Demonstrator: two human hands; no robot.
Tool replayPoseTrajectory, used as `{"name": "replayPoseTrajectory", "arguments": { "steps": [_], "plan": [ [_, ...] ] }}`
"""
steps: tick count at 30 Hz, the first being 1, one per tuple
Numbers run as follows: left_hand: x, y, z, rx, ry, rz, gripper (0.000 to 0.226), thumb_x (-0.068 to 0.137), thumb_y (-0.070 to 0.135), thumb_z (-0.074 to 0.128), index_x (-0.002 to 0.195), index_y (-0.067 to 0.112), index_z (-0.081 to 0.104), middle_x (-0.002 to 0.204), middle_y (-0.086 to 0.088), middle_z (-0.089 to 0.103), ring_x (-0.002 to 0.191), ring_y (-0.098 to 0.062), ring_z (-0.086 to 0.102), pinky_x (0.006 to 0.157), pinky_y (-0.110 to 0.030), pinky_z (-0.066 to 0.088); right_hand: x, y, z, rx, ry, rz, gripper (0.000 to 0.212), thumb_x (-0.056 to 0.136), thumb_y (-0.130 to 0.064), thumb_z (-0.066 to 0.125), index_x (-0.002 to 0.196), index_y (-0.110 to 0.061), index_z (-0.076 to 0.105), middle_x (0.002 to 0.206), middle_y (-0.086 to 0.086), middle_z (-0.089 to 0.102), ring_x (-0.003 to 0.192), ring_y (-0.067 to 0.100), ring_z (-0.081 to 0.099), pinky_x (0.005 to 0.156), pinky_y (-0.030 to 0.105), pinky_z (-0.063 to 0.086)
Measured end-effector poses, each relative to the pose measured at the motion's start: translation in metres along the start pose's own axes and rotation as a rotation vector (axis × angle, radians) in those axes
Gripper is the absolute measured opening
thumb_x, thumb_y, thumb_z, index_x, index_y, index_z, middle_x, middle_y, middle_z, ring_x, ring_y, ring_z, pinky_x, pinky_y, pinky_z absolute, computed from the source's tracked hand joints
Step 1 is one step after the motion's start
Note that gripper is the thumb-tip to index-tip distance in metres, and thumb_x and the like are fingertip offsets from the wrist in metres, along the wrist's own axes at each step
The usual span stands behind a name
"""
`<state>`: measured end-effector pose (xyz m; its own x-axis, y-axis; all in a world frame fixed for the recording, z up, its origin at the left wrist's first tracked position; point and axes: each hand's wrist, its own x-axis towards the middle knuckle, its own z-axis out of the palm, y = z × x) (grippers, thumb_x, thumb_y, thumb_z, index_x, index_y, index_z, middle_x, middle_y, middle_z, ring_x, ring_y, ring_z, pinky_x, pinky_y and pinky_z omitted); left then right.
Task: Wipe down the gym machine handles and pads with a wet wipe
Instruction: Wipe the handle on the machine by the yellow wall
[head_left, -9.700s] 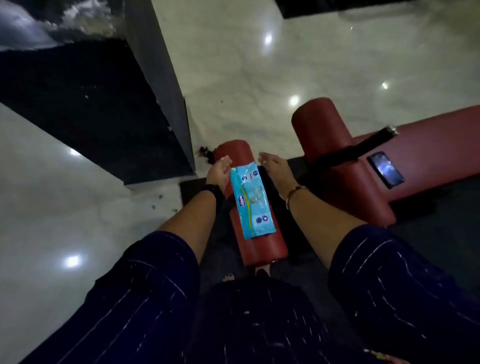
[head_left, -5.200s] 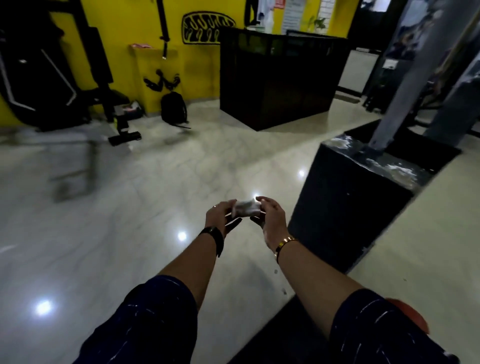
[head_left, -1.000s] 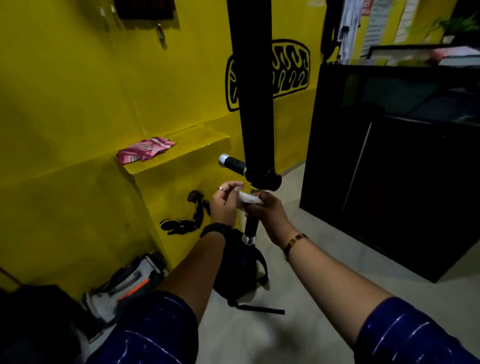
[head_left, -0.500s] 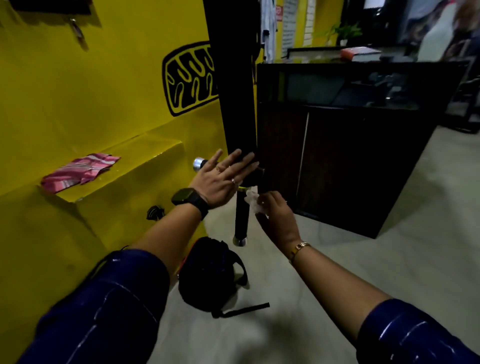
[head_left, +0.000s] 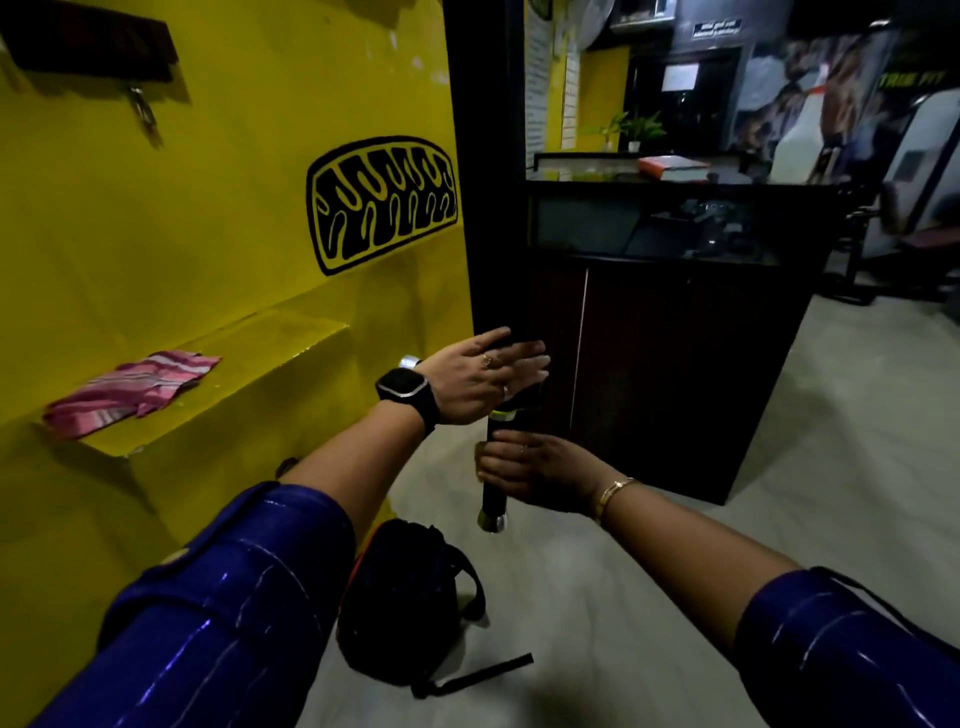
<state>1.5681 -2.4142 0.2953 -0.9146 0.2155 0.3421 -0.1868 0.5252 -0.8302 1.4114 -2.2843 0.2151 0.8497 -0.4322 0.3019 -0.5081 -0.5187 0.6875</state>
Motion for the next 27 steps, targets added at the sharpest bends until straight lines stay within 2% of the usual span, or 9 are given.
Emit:
{"name": "replayPoseTrajectory", "arguments": {
  "steps": [3,6,10,14,17,19,21,24,27],
  "plan": [
    [-0.003,0.001,-0.001,-0.034,0.005,0.002,0.048,0.101,0.028,0.037,0.148,0.019,0.041,0.154,0.000,0.038,0.145,-0.019,0.026,0.121,-0.041,0.007,0.002,0.003,0.007,-0.086,-0.037,0.002,0.034,0.089,-0.009,0.051,0.120,-0.011,0.063,0.124,0.006,0.063,0.123,0.024,0.054,0.114,0.040,0.030],
    [-0.006,0.004,-0.002,-0.077,0.017,-0.025,0.049,0.100,0.027,0.033,0.148,0.016,0.040,0.154,0.000,0.039,0.145,-0.021,0.023,0.121,-0.041,0.005,0.002,0.001,0.018,-0.130,-0.084,0.036,0.036,0.089,-0.006,0.053,0.125,-0.005,0.060,0.130,0.010,0.059,0.127,0.027,0.051,0.114,0.041,0.031],
    [-0.010,0.008,-0.001,-0.149,0.023,-0.044,0.050,0.100,0.023,0.035,0.149,0.014,0.038,0.154,-0.001,0.038,0.145,-0.022,0.023,0.121,-0.040,0.006,-0.007,0.008,0.014,-0.103,-0.104,0.112,0.042,0.086,-0.005,0.054,0.127,-0.009,0.060,0.134,0.009,0.058,0.131,0.028,0.048,0.113,0.042,0.030],
    [-0.014,0.010,0.004,-0.169,0.005,-0.027,0.054,0.097,0.020,0.032,0.151,0.014,0.032,0.156,-0.002,0.035,0.146,-0.023,0.020,0.121,-0.041,0.003,0.008,0.005,0.017,-0.138,-0.105,0.196,0.039,0.080,-0.007,0.066,0.119,-0.010,0.066,0.125,0.010,0.064,0.124,0.029,0.055,0.109,0.043,0.035],
    [-0.014,0.010,0.007,-0.162,0.034,-0.030,0.049,0.102,0.021,0.023,0.150,0.014,0.031,0.155,-0.002,0.037,0.144,-0.023,0.022,0.121,-0.041,0.004,0.010,-0.011,0.028,-0.098,-0.140,0.161,0.039,0.079,-0.006,0.073,0.117,-0.007,0.067,0.122,0.011,0.065,0.122,0.029,0.056,0.106,0.044,0.042],
    [-0.014,0.013,0.008,-0.163,0.057,-0.042,0.048,0.103,0.021,0.022,0.149,0.014,0.034,0.154,-0.002,0.038,0.144,-0.022,0.024,0.121,-0.040,0.005,-0.002,-0.016,0.029,-0.063,-0.128,0.121,0.042,0.081,-0.004,0.070,0.122,-0.006,0.063,0.126,0.010,0.063,0.124,0.027,0.055,0.108,0.042,0.041],
    [-0.015,0.014,0.010,-0.149,0.074,-0.052,0.051,0.099,0.019,0.033,0.149,0.014,0.036,0.154,-0.001,0.038,0.144,-0.022,0.023,0.121,-0.040,0.006,-0.011,-0.013,0.020,-0.077,-0.111,0.120,0.043,0.084,-0.004,0.061,0.127,-0.006,0.059,0.129,0.008,0.061,0.126,0.026,0.053,0.111,0.040,0.036],
    [-0.015,0.014,0.009,-0.137,0.079,-0.055,0.054,0.095,0.018,0.038,0.149,0.013,0.037,0.154,-0.002,0.038,0.144,-0.023,0.023,0.121,-0.040,0.004,-0.007,-0.002,0.014,-0.117,-0.101,0.207,0.047,0.083,-0.005,0.059,0.130,-0.006,0.057,0.131,0.011,0.059,0.128,0.027,0.051,0.110,0.042,0.036],
    [-0.015,0.014,0.008,-0.128,0.065,-0.048,0.054,0.095,0.021,0.037,0.149,0.014,0.038,0.154,-0.002,0.038,0.144,-0.023,0.022,0.121,-0.040,0.003,0.009,-0.013,0.027,-0.110,-0.081,0.279,0.036,0.085,-0.002,0.058,0.121,-0.004,0.063,0.120,0.013,0.066,0.117,0.029,0.060,0.109,0.042,0.037]
  ]
}}
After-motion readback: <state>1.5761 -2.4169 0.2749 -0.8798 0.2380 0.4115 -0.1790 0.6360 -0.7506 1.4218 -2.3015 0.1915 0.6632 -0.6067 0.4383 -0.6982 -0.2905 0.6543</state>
